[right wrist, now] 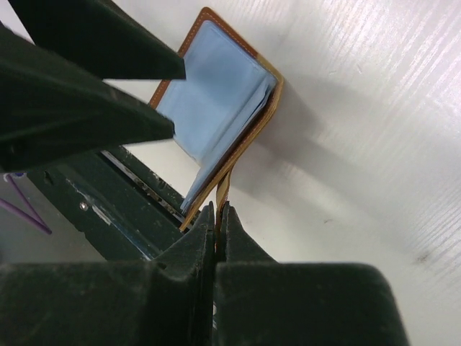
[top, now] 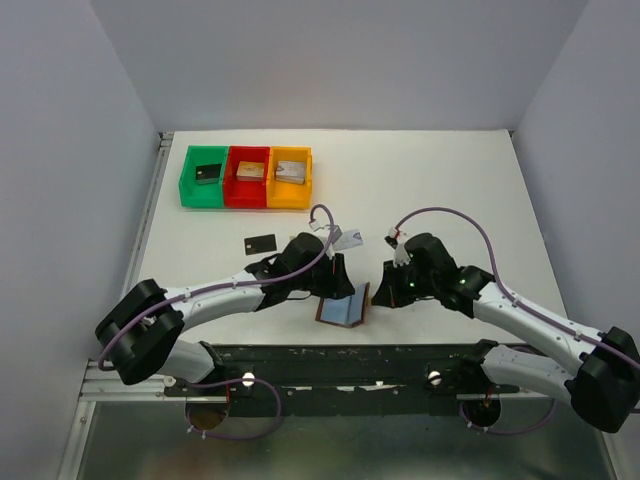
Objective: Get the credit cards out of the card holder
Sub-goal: Remove the credit card from the card holder.
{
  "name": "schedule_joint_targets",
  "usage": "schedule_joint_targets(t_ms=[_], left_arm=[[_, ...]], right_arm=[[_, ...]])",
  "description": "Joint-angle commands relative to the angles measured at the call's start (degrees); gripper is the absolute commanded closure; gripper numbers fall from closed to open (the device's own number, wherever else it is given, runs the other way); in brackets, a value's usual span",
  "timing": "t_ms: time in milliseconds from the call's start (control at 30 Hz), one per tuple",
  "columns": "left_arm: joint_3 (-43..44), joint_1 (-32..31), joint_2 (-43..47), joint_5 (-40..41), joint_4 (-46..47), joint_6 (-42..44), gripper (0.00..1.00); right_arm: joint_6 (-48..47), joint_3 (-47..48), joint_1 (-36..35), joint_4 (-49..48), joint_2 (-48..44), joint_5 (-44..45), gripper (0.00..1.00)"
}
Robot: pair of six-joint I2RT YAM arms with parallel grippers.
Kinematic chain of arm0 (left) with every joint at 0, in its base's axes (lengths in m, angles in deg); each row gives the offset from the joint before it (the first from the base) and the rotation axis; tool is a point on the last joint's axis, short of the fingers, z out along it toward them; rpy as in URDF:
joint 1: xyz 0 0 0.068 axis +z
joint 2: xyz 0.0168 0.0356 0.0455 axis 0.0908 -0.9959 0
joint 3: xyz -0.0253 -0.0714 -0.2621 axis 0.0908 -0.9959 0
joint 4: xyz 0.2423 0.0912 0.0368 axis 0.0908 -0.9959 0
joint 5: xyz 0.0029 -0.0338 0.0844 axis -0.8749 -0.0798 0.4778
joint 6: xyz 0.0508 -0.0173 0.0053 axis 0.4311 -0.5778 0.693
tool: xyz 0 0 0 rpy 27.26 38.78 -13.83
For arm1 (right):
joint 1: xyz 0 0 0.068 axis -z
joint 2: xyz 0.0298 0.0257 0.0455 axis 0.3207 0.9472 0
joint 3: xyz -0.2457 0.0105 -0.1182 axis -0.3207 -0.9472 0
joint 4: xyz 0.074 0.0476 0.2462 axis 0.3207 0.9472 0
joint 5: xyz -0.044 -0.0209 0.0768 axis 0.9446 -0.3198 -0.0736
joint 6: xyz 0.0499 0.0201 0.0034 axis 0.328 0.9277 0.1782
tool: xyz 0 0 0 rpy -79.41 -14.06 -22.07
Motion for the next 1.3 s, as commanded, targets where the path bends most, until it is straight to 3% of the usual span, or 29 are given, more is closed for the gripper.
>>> schedule_joint_targets(t_ms=[0,500,1267], left_arm=[[2.4,-2.1,-3.9,-8.7,5.1,1.6,0.45],[4.4,-3.5,-8.6,-7.9,3.6,2.5,0.43],[3.9,-3.8,-10.1,-2.9,-0.2,2.7,0.47]], right_arm=[[-0.7,0.9,0.9,-0.1,1.2,-1.9,1.00],[-0.1,1.3,2.0,-0.3,1.9,-2.6,1.00],[0.3,1.7,2.0,0.1,1.0,-2.7,1.00]])
